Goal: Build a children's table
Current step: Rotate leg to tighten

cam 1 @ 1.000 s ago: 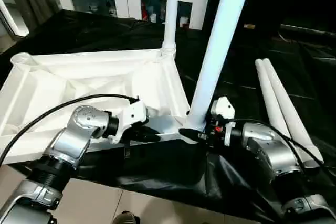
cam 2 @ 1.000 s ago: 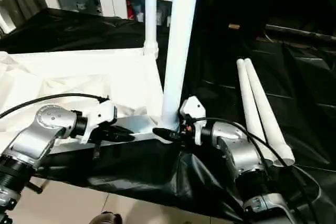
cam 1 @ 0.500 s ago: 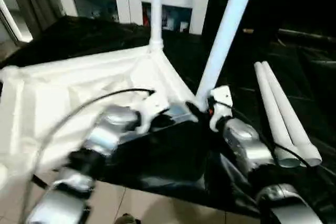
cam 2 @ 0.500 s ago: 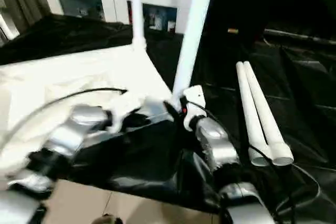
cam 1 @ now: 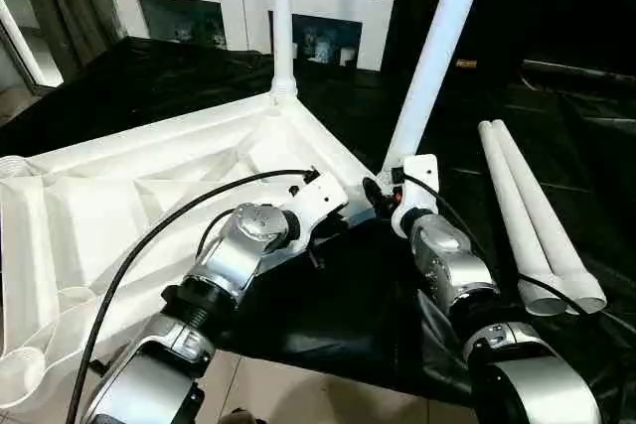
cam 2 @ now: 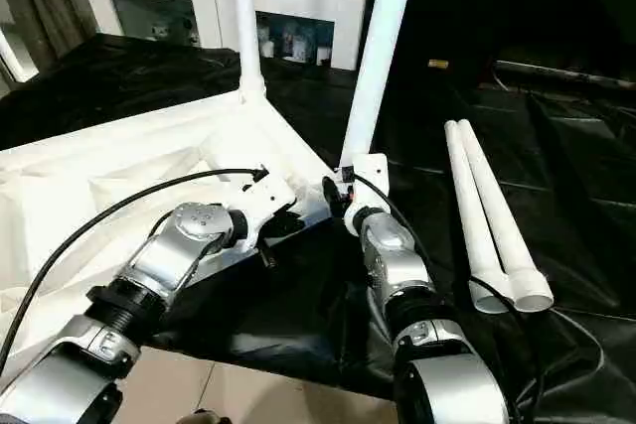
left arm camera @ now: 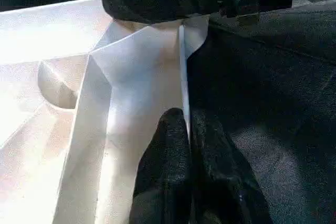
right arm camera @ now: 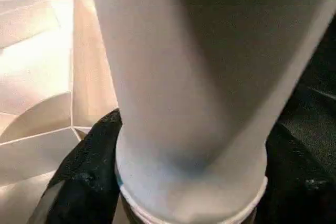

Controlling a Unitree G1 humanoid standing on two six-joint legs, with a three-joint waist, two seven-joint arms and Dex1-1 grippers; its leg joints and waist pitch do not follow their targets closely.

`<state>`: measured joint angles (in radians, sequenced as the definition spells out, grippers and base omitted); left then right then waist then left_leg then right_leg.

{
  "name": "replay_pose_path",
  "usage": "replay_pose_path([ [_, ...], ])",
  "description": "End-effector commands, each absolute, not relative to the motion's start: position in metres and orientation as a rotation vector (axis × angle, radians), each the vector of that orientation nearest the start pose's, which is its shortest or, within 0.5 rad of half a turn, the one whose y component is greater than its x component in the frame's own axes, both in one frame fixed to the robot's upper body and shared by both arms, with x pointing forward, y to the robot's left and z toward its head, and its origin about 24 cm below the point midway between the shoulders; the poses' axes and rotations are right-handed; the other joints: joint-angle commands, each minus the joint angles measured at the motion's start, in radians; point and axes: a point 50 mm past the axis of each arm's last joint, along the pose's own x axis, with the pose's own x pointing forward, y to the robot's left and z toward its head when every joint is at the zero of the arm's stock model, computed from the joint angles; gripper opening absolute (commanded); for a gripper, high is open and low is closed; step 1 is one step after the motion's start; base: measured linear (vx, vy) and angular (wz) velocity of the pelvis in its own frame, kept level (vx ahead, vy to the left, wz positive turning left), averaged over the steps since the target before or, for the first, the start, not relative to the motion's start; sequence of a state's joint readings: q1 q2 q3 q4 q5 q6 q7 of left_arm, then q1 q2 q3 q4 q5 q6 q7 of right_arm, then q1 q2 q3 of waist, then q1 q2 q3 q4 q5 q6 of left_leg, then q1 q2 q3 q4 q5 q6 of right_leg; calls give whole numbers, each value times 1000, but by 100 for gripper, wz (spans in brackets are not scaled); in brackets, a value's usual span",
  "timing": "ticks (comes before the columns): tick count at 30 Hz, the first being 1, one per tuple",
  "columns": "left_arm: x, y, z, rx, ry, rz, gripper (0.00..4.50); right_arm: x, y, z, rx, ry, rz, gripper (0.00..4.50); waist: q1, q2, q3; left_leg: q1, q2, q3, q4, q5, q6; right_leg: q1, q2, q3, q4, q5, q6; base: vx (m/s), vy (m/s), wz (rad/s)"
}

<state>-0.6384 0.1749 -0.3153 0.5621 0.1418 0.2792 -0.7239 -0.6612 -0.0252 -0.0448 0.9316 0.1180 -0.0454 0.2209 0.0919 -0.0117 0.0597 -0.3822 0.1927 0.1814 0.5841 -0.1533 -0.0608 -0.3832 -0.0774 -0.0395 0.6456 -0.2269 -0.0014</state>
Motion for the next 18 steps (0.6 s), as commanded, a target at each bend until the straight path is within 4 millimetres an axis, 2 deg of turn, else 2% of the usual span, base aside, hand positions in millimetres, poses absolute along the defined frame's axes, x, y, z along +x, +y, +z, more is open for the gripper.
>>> replay_pose_path([
  [1, 340, 90, 61, 436, 332, -908, 0, 348, -94, 23, 106, 269, 419, 355, 4, -15, -60, 11, 29, -14, -71, -259, 18, 30, -67, 36, -101, -221, -161, 0, 0, 0],
  [2, 339, 95, 61, 434, 345, -914, 0, 349, -96, 28, 101, 254, 455, 379, -3, -16, -63, 2, 29, -16, -70, -217, 25, 37, -64, 32, -93, -171, -166, 0, 0, 0],
  [4, 339, 99, 62, 434, 344, -922, 0, 349, -99, 31, 87, 243, 489, 379, 0, -15, -65, 5, 30, -14, -66, -188, 38, 34, -63, 33, -89, -116, -177, 0, 0, 0],
  [6, 338, 104, 62, 437, 344, -933, 0, 348, -103, 35, 58, 232, 537, 406, -1, -18, -67, 5, 30, -12, -62, -152, 53, 34, -61, 33, -83, -51, -200, 0, 0, 0],
  [8, 337, 107, 63, 446, 341, -945, 0, 347, -106, 38, 41, 225, 573, 413, 3, -15, -69, 4, 29, -11, -58, -123, 69, 35, -59, 33, -77, 9, -214, 0, 0, 0],
  [9, 334, 113, 64, 450, 347, -992, 0, 344, -117, 43, 20, 219, 640, 413, 4, -16, -71, 4, 28, -10, -56, -103, 82, 36, -56, 32, -72, 53, -220, 0, 0, 0],
  [10, 334, 113, 64, 450, 347, -992, 0, 344, -117, 43, 20, 219, 640, 413, 7, -16, -73, 4, 29, -11, -53, -89, 90, 38, -56, 32, -68, 81, -223, 0, 0, 0],
  [11, 330, 118, 65, 448, 350, -1037, 0, 341, -124, 47, 2, 210, 694, 413, 8, -12, -74, 3, 30, -10, -50, -74, 105, 36, -55, 31, -65, 124, -230, 0, 0, 0],
  [12, 328, 120, 66, 445, 353, -1068, 0, 338, -129, 50, -10, 206, 728, 413, 6, -15, -70, 0, 28, -9, -51, -76, 113, 35, -54, 31, -66, 134, -236, 0, 0, 0],
  [13, 324, 123, 67, 447, 343, -1125, 0, 335, -133, 52, -34, 201, 775, 413, 8, -13, -70, 2, 30, -9, -52, -101, 109, 34, -57, 30, -68, 103, -239, 0, 0, 0],
  [15, 321, 130, 68, 463, 355, -1169, 0, 328, -138, 55, -70, 213, 874, 413, 8, -8, -66, 6, 33, -9, -55, -139, 92, 32, -57, 31, -73, 48, -239, 0, 0, 0],
  [16, 321, 130, 68, 463, 355, -1169, 0, 328, -138, 55, -70, 213, 874, 413, 8, -10, -65, 6, 35, -10, -57, -155, 83, 32, -58, 32, -75, 26, -236, 0, 0, 0],
  [18, 317, 135, 70, 456, 348, -1219, 0, 319, -142, 56, -105, 228, 979, 413, 9, -11, -63, 6, 35, -10, -59, -174, 75, 32, -59, 32, -79, -11, -230, 0, 0, 0],
])
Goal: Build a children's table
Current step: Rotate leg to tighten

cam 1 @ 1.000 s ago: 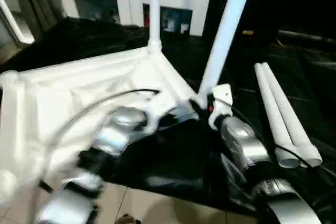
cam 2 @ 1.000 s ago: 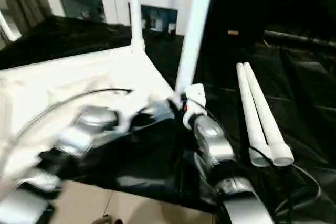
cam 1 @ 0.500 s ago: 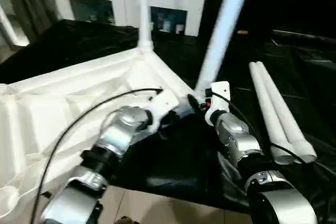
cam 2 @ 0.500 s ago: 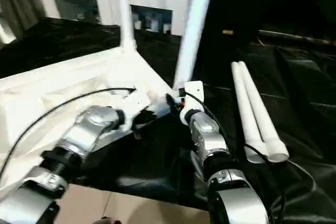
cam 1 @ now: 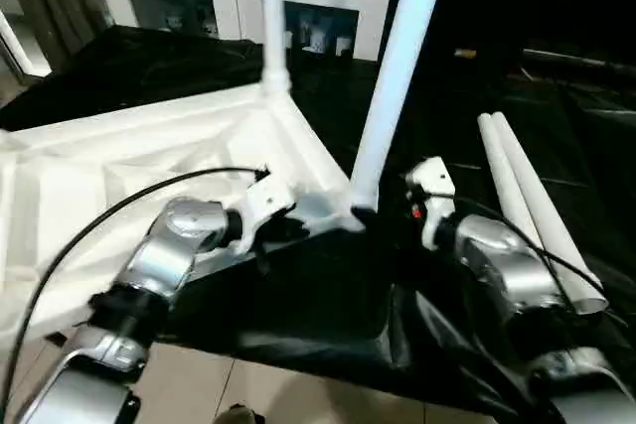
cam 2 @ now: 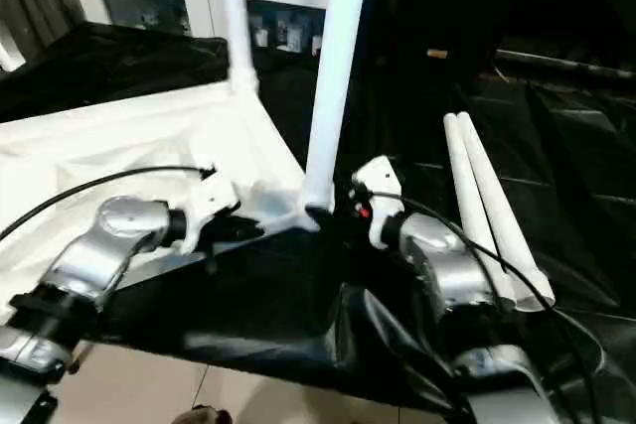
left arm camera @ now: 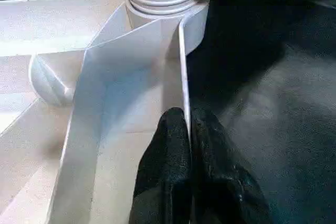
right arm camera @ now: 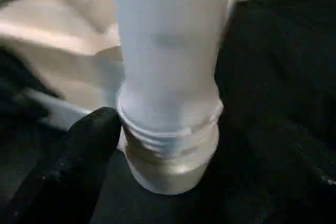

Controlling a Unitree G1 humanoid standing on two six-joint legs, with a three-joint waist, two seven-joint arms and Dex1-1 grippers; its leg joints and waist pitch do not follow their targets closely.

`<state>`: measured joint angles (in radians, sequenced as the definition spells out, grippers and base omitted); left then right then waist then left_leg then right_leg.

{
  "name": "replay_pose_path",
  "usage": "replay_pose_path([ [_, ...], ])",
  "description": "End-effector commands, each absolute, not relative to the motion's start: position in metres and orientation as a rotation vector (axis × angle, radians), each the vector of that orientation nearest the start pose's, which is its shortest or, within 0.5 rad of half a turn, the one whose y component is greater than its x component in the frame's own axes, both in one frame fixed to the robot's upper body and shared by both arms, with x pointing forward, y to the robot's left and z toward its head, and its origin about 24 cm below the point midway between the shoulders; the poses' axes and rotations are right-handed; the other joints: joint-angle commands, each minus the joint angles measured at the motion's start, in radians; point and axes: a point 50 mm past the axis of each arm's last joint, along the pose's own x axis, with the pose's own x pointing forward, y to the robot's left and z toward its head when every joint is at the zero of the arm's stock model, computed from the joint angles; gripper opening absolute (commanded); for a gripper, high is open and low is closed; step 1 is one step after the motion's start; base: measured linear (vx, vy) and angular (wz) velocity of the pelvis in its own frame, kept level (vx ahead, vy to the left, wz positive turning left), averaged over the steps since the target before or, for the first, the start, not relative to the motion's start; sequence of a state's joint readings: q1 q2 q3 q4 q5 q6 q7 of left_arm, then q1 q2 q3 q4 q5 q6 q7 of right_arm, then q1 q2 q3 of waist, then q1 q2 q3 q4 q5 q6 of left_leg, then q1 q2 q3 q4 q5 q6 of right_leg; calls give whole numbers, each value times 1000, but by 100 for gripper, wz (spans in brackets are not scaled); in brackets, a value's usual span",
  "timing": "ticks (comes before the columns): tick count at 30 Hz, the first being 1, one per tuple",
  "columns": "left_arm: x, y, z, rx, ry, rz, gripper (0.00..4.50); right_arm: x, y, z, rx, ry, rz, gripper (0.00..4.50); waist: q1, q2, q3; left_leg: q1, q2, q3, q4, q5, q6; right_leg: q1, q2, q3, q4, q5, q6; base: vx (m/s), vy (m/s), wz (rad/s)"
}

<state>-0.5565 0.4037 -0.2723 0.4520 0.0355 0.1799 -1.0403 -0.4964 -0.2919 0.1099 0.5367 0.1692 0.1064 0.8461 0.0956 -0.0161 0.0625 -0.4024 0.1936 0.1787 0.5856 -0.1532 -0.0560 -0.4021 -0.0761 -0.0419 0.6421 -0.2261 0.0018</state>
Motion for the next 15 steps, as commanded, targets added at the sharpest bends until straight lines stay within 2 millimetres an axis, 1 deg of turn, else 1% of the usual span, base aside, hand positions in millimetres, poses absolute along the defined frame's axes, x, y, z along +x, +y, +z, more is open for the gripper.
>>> replay_pose_path([
  [1, 315, 135, 71, 456, 344, -1242, 0, 319, -143, 57, -105, 225, 990, 413, 6, -6, -65, 27, 35, -7, -62, -178, 66, 49, -62, 36, -77, -21, -232, 0, 0, 0],
  [2, 310, 136, 72, 456, 337, -1297, 0, 318, -143, 59, -105, 217, 1008, 413, 7, -7, -64, 29, 37, -8, -64, -192, 56, 47, -64, 36, -78, -49, -233, 0, 0, 0],
  [3, 310, 136, 72, 456, 337, -1297, 0, 318, -143, 59, -105, 217, 1008, 413, 7, -6, -64, 29, 37, -8, -65, -192, 53, 46, -64, 36, -78, -53, -235, 0, 0, 0],
  [5, 304, 138, 74, 450, 339, -1356, 0, 315, -143, 60, -115, 226, 1046, 413, 8, -6, -64, 30, 38, -7, -65, -188, 46, 45, -62, 37, -76, -43, -238, 0, 0, 0],
  [6, 301, 139, 75, 443, 337, -1392, 0, 312, -143, 60, -128, 239, 1073, 413, 10, -3, -63, 30, 37, -7, -65, -186, 46, 45, -60, 36, -74, -31, -239, 0, 0, 0],
  [8, 298, 140, 78, 439, 338, -1436, 0, 309, -141, 58, -156, 261, 1111, 413, 13, -4, -64, 30, 36, -6, -63, -173, 50, 45, -60, 37, -72, -4, -242, 0, 0, 0],
  [9, 298, 140, 78, 440, 338, -1438, 0, 309, -141, 57, -158, 262, 1113, 413, 14, -4, -64, 30, 36, -5, -63, -170, 51, 44, -60, 37, -71, 1, -244, 0, 0, 0],
  [10, 298, 140, 78, 444, 340, -1442, 0, 310, -141, 56, -167, 267, 1109, 413, 17, -7, -63, 31, 37, -4, -63, -171, 52, 42, -60, 37, -72, -4, -245, 0, 0, 0],
  [11, 298, 141, 79, 447, 342, -1443, 0, 309, -140, 54, -174, 272, 1113, 413, 17, -6, -63, 32, 37, -5, -64, -174, 51, 42, -61, 37, -72, -10, -246, 0, 0, 0],
  [15, 298, 141, 79, 450, 336, -1441, 0, 307, -136, 50, -182, 286, 1145, 413, 19, -8, -60, 31, 38, -6, -67, -199, 32, 42, -63, 38, -75, -52, -236, 0, 0, 0],
])
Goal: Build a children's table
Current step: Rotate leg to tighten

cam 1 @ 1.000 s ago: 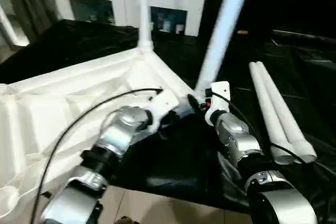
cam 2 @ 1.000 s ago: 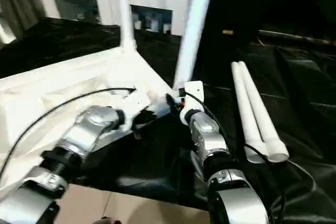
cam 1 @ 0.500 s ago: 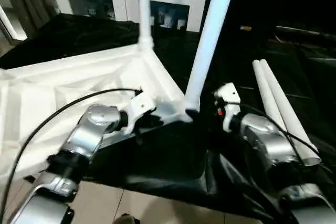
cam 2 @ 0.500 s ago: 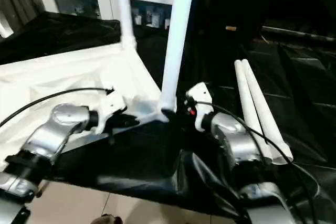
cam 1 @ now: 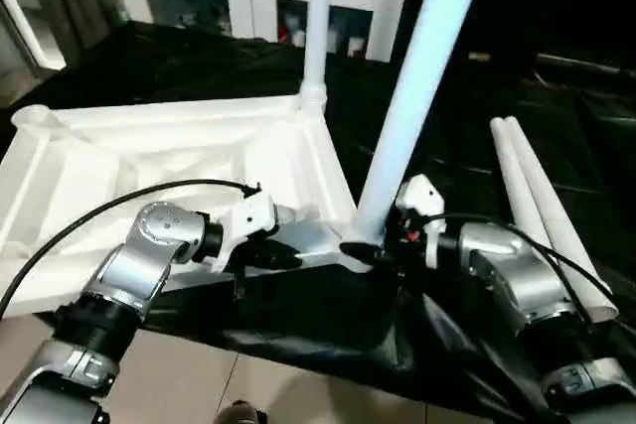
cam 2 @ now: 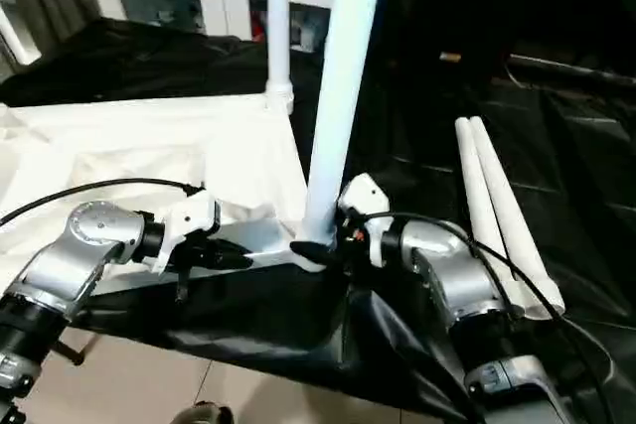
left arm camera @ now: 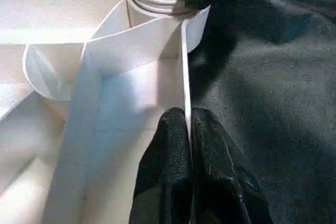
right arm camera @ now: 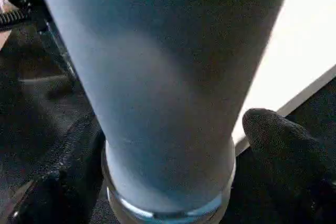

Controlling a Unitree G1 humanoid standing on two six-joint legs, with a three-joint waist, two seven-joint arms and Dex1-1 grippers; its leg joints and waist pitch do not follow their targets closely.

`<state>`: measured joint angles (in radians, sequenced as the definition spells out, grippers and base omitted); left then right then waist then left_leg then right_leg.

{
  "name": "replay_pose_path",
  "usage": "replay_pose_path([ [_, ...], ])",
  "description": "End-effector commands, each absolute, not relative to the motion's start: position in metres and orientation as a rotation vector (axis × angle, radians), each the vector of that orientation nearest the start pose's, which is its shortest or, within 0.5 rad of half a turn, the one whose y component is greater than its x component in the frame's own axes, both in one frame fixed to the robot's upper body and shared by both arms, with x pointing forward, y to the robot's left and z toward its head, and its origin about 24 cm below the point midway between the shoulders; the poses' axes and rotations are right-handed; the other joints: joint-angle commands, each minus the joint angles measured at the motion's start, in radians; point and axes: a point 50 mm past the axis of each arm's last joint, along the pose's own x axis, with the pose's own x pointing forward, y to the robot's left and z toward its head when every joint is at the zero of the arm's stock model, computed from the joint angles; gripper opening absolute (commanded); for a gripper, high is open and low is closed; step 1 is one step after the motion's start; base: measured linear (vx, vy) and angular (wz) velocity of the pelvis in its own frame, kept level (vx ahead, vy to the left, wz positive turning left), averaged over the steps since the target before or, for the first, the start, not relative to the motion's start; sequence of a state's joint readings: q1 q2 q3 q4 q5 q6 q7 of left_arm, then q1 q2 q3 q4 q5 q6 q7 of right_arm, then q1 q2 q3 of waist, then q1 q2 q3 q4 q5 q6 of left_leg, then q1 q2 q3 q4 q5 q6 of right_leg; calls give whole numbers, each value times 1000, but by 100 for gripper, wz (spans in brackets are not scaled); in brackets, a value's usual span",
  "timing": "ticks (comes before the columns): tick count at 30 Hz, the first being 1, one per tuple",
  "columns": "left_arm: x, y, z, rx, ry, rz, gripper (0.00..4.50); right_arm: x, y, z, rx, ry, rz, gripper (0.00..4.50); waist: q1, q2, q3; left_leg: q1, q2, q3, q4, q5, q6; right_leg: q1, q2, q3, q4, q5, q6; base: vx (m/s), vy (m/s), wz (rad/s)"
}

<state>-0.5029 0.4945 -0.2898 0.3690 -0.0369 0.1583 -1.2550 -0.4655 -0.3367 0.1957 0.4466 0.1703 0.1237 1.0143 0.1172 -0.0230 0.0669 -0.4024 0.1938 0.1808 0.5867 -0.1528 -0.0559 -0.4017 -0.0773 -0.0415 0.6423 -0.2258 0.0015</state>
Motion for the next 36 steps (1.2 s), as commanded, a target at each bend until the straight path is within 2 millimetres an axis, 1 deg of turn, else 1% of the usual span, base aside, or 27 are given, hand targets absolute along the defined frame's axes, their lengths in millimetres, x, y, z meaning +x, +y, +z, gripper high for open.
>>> replay_pose_path([
  [1, 298, 141, 79, 450, 336, -1441, 0, 307, -136, 50, -182, 286, 1145, 413, -2, -1, -64, 32, 37, -8, -69, -199, 29, 41, -62, 37, -76, -53, -233, 0, 0, 0],
  [2, 298, 141, 79, 449, 335, -1441, 0, 307, -135, 50, -177, 286, 1144, 413, -3, -4, -63, 31, 37, -7, -69, -199, 29, 41, -61, 38, -76, -52, -232, 0, 0, 0],
  [4, 297, 141, 79, 450, 335, -1440, 0, 307, -135, 50, -174, 284, 1142, 413, -2, -3, -63, 31, 37, -7, -68, -196, 31, 41, -62, 38, -76, -50, -231, 0, 0, 0],
  [5, 297, 141, 79, 450, 336, -1441, 0, 307, -134, 51, -172, 284, 1142, 387, -2, -3, -63, 31, 36, -7, -68, -190, 34, 42, -62, 38, -75, -43, -230, 0, 0, 0],
  [6, 297, 142, 79, 449, 337, -1442, 0, 307, -134, 51, -167, 283, 1143, 387, -2, -4, -63, 31, 36, -7, -67, -185, 36, 42, -62, 38, -74, -37, -230, 0, 0, 0],
  [8, 297, 142, 79, 449, 338, -1443, 0, 307, -134, 51, -164, 282, 1144, 367, -3, -3, -62, 29, 36, -7, -67, -186, 39, 42, -61, 38, -75, -37, -230, 0, 0, 0],
  [12, 298, 143, 80, 452, 337, -1436, 0, 308, -131, 51, -147, 276, 1149, 332, -4, -4, -60, 30, 37, -8, -69, -195, 36, 41, -62, 38, -76, -56, -228, 0, 0, 0],
  [13, 298, 143, 80, 454, 338, -1435, 0, 307, -130, 50, -144, 279, 1157, 312, -5, -4, -60, 30, 37, -8, -69, -198, 35, 41, -62, 38, -77, -62, -227, 0, 0, 0],
  [16, 299, 144, 80, 454, 339, -1426, 0, 306, -129, 48, -138, 282, 1153, 303, -5, -4, -58, 30, 37, -8, -70, -199, 34, 39, -61, 38, -77, -62, -226, 0, 0, 0],
  [17, 299, 144, 80, 454, 339, -1426, 0, 306, -129, 48, -137, 282, 1153, 289, -5, -4, -58, 31, 37, -8, -70, -203, 33, 40, -62, 38, -78, -67, -226, 0, 0, 0],
  [18, 300, 144, 80, 454, 339, -1421, 0, 306, -129, 47, -133, 283, 1147, 285, -5, -4, -59, 30, 37, -8, -70, -201, 32, 41, -62, 38, -77, -65, -226, 0, 0, 0],
  [20, 303, 143, 78, 458, 338, -1375, 0, 308, -129, 43, -102, 290, 1089, 281, -7, -3, -57, 31, 37, -9, -71, -204, 27, 39, -62, 39, -78, -66, -228, 0, 0, 0],
  [21, 311, 143, 76, 472, 341, -1288, 0, 312, -129, 40, -56, 291, 999, 281, -11, -7, -57, 30, 37, -8, -72, -207, 24, 37, -61, 39, -77, -65, -229, 0, 0, 0],
  [22, 316, 142, 74, 476, 349, -1217, 0, 316, -128, 35, -12, 296, 904, 279, -11, -8, -55, 32, 37, -9, -73, -209, 21, 37, -62, 39, -80, -73, -228, 0, 0, 0],
  [23, 323, 139, 71, 470, 353, -1137, 0, 320, -125, 27, 37, 308, 760, 278, -10, 1, -56, 35, 37, -10, -75, -219, 8, 34, -64, 40, -81, -97, -229, 0, 0, 0],
  [24, 327, 136, 69, 465, 355, -1088, 0, 322, -123, 21, 67, 322, 665, 278, -13, -1, -55, 34, 37, -9, -76, -222, -1, 33, -64, 40, -82, -104, -227, 0, 0, 0],
  [25, 328, 132, 67, 455, 361, -1067, 0, 324, -121, 15, 80, 338, 567, 278, -18, -4, -54, 37, 37, -13, -83, -260, -37, 32, -66, 40, -86, -168, -216, 0, 0, 0],
  [26, 332, 127, 64, 441, 372, -1014, 0, 326, -117, 10, 83, 355, 469, 278, -19, -2, -55, 37, 36, -12, -82, -259, -44, 33, -67, 41, -85, -168, -212, 0, 0, 0],
  [27, 333, 124, 63, 433, 376, -990, 0, 327, -116, 8, 84, 362, 434, 278, -24, 0, -54, 39, 36, -11, -82, -265, -47, 30, -65, 43, -88, -161, -207, 0, 0, 0],
  [28, 337, 112, 61, 406, 379, -943, 0, 330, -105, 5, 84, 378, 354, 278, -24, -2, -53, 37, 34, -12, -84, -276, -46, 34, -65, 42, -90, -175, -197, 0, 0, 0],
  [29, 338, 111, 61, 403, 379, -934, 0, 330, -104, 4, 86, 380, 346, 278, -27, 0, -50, 38, 34, -11, -86, -288, -49, 30, -65, 43, -93, -193, -193, 0, 0, 0],
  [30, 340, 106, 60, 396, 378, -911, 0, 331, -99, 4, 91, 386, 326, 278, -26, -1, -51, 42, 33, -12, -85, -300, -50, 30, -65, 43, -96, -212, -186, 0, 0, 0],
  [31, 341, 100, 60, 394, 380, -912, 0, 333, -93, 5, 100, 388, 319, 278, -24, -3, -53, 42, 33, -12, -85, -307, -46, 32, -69, 45, -100, -231, -170, 0, 0, 0],
  [32, 341, 91, 59, 398, 381, -914, 0, 335, -85, 8, 85, 375, 334, 278, -24, -4, -53, 42, 33, -12, -85, -303, -43, 32, -68, 45, -100, -228, -166, 0, 0, 0],
  [34, 342, 86, 59, 405, 377, -922, 0, 336, -81, 11, 78, 359, 362, 278, -22, -4, -52, 45, 34, -12, -89, -308, -33, 35, -68, 43, -106, -237, -154, 0, 0, 0],
  [35, 342, 84, 58, 408, 377, -922, 0, 337, -80, 12, 80, 352, 360, 278, -20, -4, -56, 44, 35, -12, -89, -288, -29, 38, -69, 44, -104, -208, -154, 0, 0, 0],
  [36, 342, 82, 59, 410, 374, -932, 0, 338, -79, 14, 92, 339, 376, 278, -21, -3, -57, 41, 35, -13, -89, -274, -26, 40, -68, 44, -102, -186, -156, 0, 0, 0],
])
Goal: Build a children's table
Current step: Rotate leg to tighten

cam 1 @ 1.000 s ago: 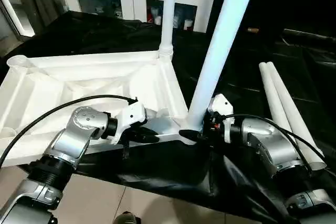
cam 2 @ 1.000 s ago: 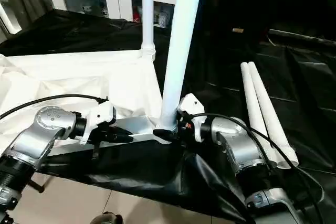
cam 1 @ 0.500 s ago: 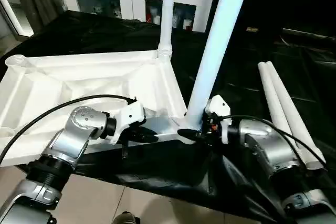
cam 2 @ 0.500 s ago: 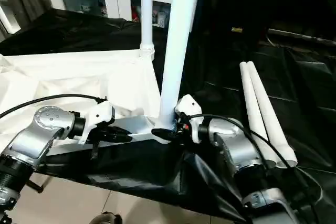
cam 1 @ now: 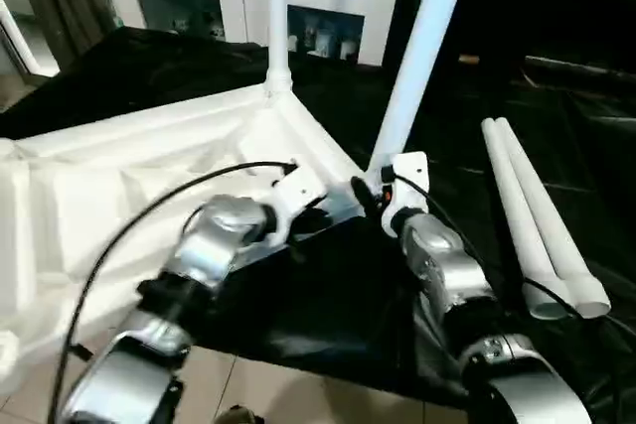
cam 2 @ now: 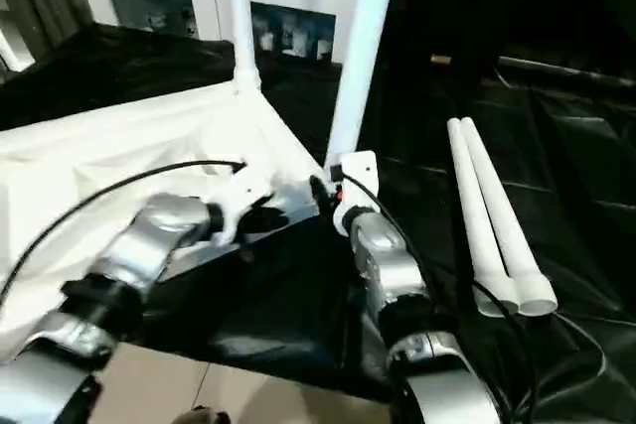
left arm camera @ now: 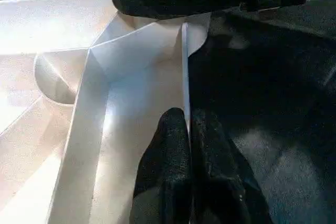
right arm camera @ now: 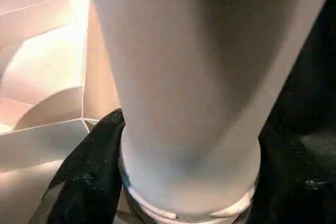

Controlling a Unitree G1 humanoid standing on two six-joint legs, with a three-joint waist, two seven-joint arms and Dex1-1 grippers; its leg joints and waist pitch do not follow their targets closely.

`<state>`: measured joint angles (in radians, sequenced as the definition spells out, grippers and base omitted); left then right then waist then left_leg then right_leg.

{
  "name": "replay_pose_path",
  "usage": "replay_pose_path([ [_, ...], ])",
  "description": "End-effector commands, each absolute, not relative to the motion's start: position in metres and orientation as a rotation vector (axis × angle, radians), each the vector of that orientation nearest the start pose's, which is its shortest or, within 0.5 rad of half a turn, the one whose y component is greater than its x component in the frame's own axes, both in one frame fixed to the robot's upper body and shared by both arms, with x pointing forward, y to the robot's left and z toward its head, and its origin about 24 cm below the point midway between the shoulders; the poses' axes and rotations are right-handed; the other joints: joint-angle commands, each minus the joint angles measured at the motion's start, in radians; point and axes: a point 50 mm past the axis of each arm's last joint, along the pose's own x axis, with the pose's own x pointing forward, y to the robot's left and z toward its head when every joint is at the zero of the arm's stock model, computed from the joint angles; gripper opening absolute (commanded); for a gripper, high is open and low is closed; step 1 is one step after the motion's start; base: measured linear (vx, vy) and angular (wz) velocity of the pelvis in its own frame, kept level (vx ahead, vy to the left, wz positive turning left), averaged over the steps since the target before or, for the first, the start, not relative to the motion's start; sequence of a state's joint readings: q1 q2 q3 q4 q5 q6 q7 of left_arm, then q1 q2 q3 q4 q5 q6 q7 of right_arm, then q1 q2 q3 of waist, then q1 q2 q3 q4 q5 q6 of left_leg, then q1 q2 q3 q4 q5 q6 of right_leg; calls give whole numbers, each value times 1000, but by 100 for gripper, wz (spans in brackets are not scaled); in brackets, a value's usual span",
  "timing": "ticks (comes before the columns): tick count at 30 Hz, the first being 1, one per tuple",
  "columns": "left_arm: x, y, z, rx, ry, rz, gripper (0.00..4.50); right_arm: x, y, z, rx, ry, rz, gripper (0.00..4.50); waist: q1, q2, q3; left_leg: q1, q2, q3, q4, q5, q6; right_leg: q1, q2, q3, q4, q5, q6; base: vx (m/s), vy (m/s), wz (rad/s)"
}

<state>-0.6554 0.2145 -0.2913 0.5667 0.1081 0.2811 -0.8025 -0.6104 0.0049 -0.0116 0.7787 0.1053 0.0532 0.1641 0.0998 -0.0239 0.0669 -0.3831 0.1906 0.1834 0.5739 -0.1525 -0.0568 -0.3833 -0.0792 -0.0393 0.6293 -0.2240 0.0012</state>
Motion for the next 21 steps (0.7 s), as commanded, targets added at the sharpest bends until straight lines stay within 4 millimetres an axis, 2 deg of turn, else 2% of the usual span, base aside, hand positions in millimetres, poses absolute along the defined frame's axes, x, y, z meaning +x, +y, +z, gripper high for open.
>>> replay_pose_path([
  [1, 342, 82, 59, 413, 373, -943, 0, 339, -79, 16, 106, 324, 391, 278, -3, 0, -60, 22, 38, -14, -74, -258, -20, 23, -64, 40, -86, -149, -163, 0, 0, 0],
  [3, 341, 83, 59, 421, 367, -957, 0, 341, -82, 20, 122, 295, 398, 333, -2, -1, -60, 19, 37, -14, -74, -239, -13, 26, -63, 39, -82, -108, -173, 0, 0, 0],
  [6, 339, 88, 60, 428, 364, -992, 0, 344, -87, 28, 116, 252, 428, 353, -4, -1, -59, 18, 37, -14, -74, -254, -4, 28, -64, 38, -84, -122, -179, 0, 0, 0],
  [8, 338, 91, 59, 431, 363, -1003, 0, 344, -90, 32, 112, 235, 465, 383, -5, -1, -60, 18, 38, -14, -74, -252, 1, 29, -65, 38, -84, -121, -182, 0, 0, 0],
  [10, 335, 99, 60, 418, 353, -1026, 0, 342, -94, 39, 81, 210, 596, 398, -6, 1, -60, 17, 38, -14, -73, -244, 5, 33, -63, 37, -85, -115, -185, 0, 0, 0],
  [13, 330, 109, 62, 415, 323, -1097, 0, 334, -102, 44, -25, 204, 783, 428, -4, -4, -62, 11, 36, -13, -67, -207, 34, 38, -64, 36, -82, -71, -192, 0, 0, 0],
  [15, 326, 117, 63, 428, 319, -1138, 0, 332, -110, 46, -71, 210, 836, 435, -3, -5, -63, 9, 36, -13, -65, -185, 41, 41, -64, 36, -79, -51, -194, 0, 0, 0],
  [17, 321, 129, 65, 437, 322, -1202, 0, 329, -125, 51, -146, 210, 909, 435, -5, -4, -67, 14, 39, -10, -61, -153, 56, 36, -61, 37, -72, -8, -217, 0, 0, 0],
  [21, 319, 136, 67, 451, 324, -1217, 0, 329, -132, 55, -168, 203, 937, 435, -4, -3, -68, 14, 38, -8, -58, -129, 69, 36, -58, 35, -64, 40, -239, 0, 0, 0],
])
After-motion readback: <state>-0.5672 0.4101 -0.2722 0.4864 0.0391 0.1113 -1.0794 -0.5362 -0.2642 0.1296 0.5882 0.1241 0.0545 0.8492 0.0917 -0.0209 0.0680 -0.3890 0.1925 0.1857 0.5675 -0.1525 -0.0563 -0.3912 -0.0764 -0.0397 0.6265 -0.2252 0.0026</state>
